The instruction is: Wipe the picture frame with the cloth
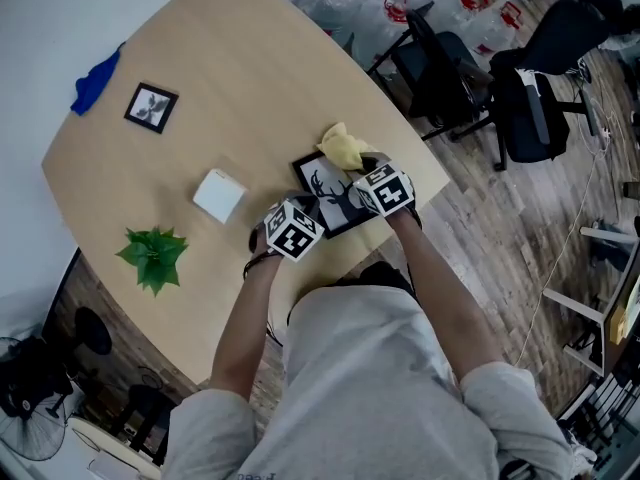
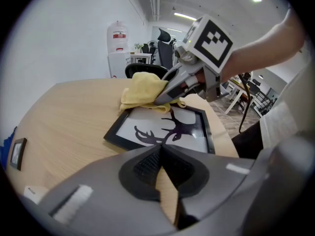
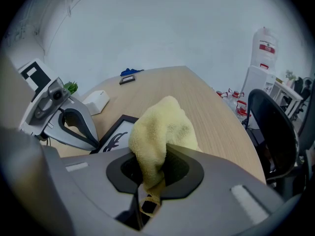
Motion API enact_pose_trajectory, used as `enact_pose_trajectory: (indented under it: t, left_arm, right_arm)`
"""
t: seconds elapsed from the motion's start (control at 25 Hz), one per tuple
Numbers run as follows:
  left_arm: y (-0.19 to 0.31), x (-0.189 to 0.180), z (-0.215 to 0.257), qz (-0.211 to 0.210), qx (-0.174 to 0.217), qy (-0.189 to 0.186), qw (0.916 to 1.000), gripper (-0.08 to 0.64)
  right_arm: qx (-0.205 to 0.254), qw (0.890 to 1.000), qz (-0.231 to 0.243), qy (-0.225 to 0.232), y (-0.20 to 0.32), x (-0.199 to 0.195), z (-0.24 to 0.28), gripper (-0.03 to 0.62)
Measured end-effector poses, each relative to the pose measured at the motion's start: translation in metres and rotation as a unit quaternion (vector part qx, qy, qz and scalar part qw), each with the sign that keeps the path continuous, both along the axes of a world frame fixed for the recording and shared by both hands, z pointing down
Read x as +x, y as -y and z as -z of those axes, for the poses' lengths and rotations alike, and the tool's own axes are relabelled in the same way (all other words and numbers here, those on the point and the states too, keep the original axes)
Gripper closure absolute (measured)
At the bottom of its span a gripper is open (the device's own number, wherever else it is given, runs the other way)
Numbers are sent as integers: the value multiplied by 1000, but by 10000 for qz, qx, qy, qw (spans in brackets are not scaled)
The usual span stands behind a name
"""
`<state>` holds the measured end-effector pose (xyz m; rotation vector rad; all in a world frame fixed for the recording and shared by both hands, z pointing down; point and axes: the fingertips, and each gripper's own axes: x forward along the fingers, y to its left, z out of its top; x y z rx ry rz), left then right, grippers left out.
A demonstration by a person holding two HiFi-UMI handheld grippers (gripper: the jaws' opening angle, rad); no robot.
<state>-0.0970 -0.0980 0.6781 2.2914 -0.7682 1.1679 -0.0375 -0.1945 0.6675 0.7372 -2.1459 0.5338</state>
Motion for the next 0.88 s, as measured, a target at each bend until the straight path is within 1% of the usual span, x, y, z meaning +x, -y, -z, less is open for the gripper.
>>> enact_pose_trajectory:
  t: [0.16, 0.4, 0.88]
  left_arm:
    - [1, 0, 1, 13, 40, 17, 10000, 508]
    - [0, 0, -1, -57, 98, 145, 9998, 508]
    - [1, -1, 1, 58, 113, 142, 9998, 508]
  right_arm:
    - [26, 10000, -8, 40, -6, 4, 1, 545]
    - [50, 9998, -119, 142, -21, 12, 0, 545]
    - [57, 9998, -85, 177, -45, 26, 2, 545]
